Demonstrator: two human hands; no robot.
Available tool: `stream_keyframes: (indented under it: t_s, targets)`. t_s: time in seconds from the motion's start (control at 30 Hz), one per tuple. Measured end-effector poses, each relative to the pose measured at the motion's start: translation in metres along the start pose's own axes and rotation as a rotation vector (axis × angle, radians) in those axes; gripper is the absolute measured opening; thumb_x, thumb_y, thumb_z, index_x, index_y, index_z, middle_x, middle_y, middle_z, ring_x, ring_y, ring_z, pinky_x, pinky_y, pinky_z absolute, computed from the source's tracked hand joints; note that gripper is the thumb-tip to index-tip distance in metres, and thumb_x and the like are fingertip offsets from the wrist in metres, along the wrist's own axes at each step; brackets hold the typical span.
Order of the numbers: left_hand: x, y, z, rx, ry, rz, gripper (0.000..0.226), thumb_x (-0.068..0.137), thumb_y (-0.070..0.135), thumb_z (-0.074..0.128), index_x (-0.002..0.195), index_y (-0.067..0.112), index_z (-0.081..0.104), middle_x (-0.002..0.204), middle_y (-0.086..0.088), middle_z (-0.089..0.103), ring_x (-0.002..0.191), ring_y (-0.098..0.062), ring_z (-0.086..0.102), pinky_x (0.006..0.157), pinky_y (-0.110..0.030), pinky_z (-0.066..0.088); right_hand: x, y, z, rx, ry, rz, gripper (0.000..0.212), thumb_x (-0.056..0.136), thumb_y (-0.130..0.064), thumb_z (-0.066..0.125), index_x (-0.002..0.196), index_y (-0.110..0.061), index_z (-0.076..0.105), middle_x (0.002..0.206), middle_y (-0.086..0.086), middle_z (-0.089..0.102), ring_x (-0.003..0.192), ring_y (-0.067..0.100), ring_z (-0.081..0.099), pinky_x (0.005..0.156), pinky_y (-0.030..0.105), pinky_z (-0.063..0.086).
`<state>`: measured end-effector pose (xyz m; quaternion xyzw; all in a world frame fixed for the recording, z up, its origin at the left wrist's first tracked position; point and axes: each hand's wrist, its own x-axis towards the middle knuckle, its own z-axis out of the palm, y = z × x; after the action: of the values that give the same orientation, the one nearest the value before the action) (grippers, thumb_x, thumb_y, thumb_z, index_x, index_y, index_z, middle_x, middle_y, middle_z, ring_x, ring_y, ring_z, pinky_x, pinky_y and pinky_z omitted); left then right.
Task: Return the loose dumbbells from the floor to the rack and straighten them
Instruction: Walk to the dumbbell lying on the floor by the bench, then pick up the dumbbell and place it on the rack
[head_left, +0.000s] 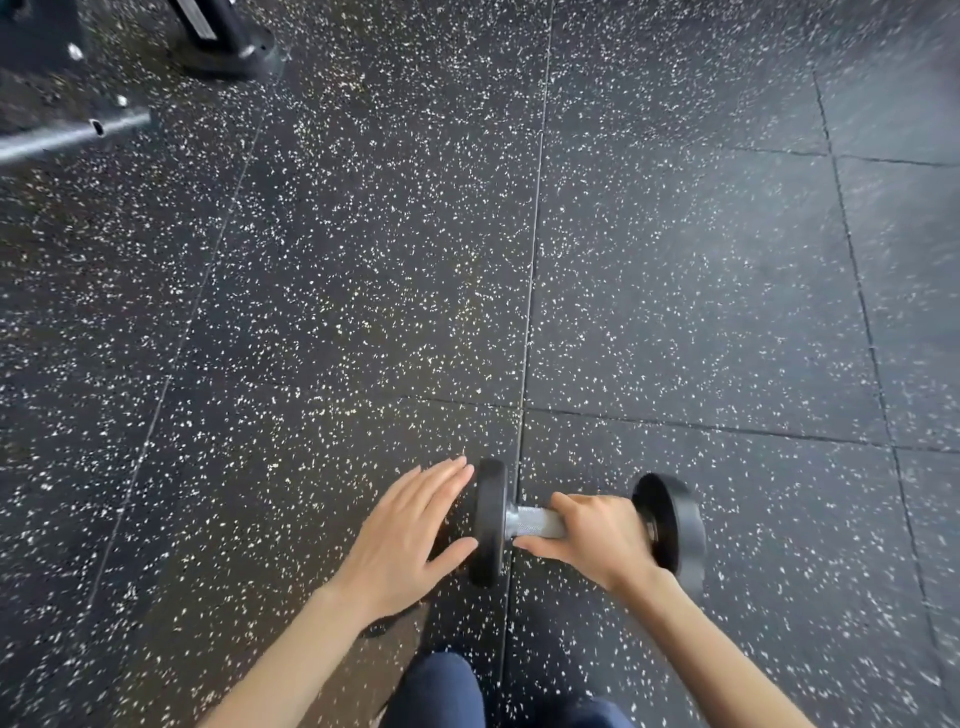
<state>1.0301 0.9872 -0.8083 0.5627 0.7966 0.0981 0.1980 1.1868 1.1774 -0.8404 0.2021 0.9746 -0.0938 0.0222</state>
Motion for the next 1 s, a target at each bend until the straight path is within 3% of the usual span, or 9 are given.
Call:
stream_keyframes:
  t_s: [0.13,0.23,0.3,0.5,0.57,0.67,0.77,0.9,1.0]
  targets:
    - [-0.029,0.021,-0.064,0.051,-0.045,-0.060,0.064,0.098,0.057,0.022,0.147,0.016,0.026,0.152,0.002,0.027,0.139,-0.010,0.025,0.115,-0.030,0.009,-0.021,-0.004,-0.085,0.090,-0.183,0.093,0.076,0.074,-0.086,0.009,0.058,-0.022,0.047,0.044,-0.006,0.054,0.034,0.014,0.051,0.033,0.020,0.028]
    - [-0.048,0.044,-0.130,0.124,-0.069,-0.105,0.064,0.098,0.056,0.021,0.146,0.015,0.029,0.150,-0.002,0.032,0.138,-0.016,0.032,0.112,-0.037,0.017,-0.036,-0.013,-0.171,0.044,-0.219,0.137,0.096,0.060,-0.092,-0.005,0.081,-0.022,0.057,0.068,-0.003,0.068,0.062,0.020,0.066,0.048,0.028,0.041]
    - [-0.060,0.065,-0.180,0.177,-0.081,-0.109,0.064,0.097,0.055,0.023,0.144,0.014,0.031,0.149,-0.005,0.035,0.136,-0.019,0.034,0.109,-0.040,0.020,-0.050,-0.020,-0.231,0.051,-0.250,0.179,0.092,0.058,-0.092,0.002,0.091,-0.023,0.055,0.082,-0.003,0.070,0.078,0.021,0.067,0.059,0.030,0.045]
    - [-0.089,0.159,-0.347,0.227,-0.123,-0.061,0.063,0.097,0.056,0.013,0.141,0.017,0.033,0.143,-0.006,0.044,0.133,-0.022,0.040,0.108,-0.043,0.020,-0.103,-0.047,-0.426,0.077,-0.230,0.339,0.118,0.039,-0.095,-0.019,0.091,-0.023,0.058,0.082,-0.002,0.071,0.081,0.022,0.068,0.061,0.031,0.046]
    - [-0.097,0.195,-0.406,0.222,-0.108,-0.026,0.062,0.097,0.056,0.013,0.140,0.017,0.034,0.142,-0.006,0.045,0.133,-0.022,0.041,0.109,-0.044,0.019,-0.121,-0.058,-0.493,0.066,-0.229,0.371,0.112,0.042,-0.096,-0.015,0.085,-0.021,0.057,0.079,-0.001,0.071,0.078,0.024,0.067,0.058,0.031,0.043]
    - [-0.108,0.245,-0.489,0.219,-0.074,0.015,0.061,0.095,0.055,0.021,0.141,0.017,0.036,0.143,-0.006,0.044,0.134,-0.022,0.039,0.110,-0.046,0.022,-0.150,-0.074,-0.588,0.049,-0.246,0.414,0.087,0.052,-0.093,0.006,0.078,-0.022,0.048,0.081,-0.001,0.070,0.081,0.023,0.067,0.060,0.032,0.043]
    - [-0.121,0.289,-0.560,0.242,-0.063,0.061,0.064,0.096,0.054,0.015,0.142,0.017,0.040,0.144,-0.006,0.045,0.135,-0.023,0.039,0.111,-0.047,0.030,-0.180,-0.088,-0.666,0.070,-0.249,0.498,0.069,0.066,-0.088,0.027,0.079,-0.023,0.043,0.084,-0.003,0.068,0.083,0.021,0.065,0.062,0.032,0.042]
    - [-0.134,0.336,-0.614,0.218,-0.013,0.167,0.061,0.094,0.050,0.027,0.142,0.016,0.040,0.144,-0.007,0.044,0.135,-0.024,0.038,0.111,-0.049,0.030,-0.224,-0.107,-0.729,0.102,-0.167,0.661,0.072,0.062,-0.087,0.023,0.078,-0.021,0.045,0.069,-0.006,0.059,0.075,0.020,0.062,0.057,0.032,0.039]
    - [-0.140,0.358,-0.624,0.215,-0.006,0.254,0.060,0.094,0.049,0.029,0.143,0.016,0.038,0.146,-0.007,0.042,0.137,-0.024,0.035,0.112,-0.047,0.022,-0.255,-0.116,-0.749,0.169,-0.083,0.760,0.068,0.064,-0.083,0.025,0.094,-0.027,0.048,0.078,-0.004,0.065,0.081,0.023,0.064,0.058,0.032,0.039]
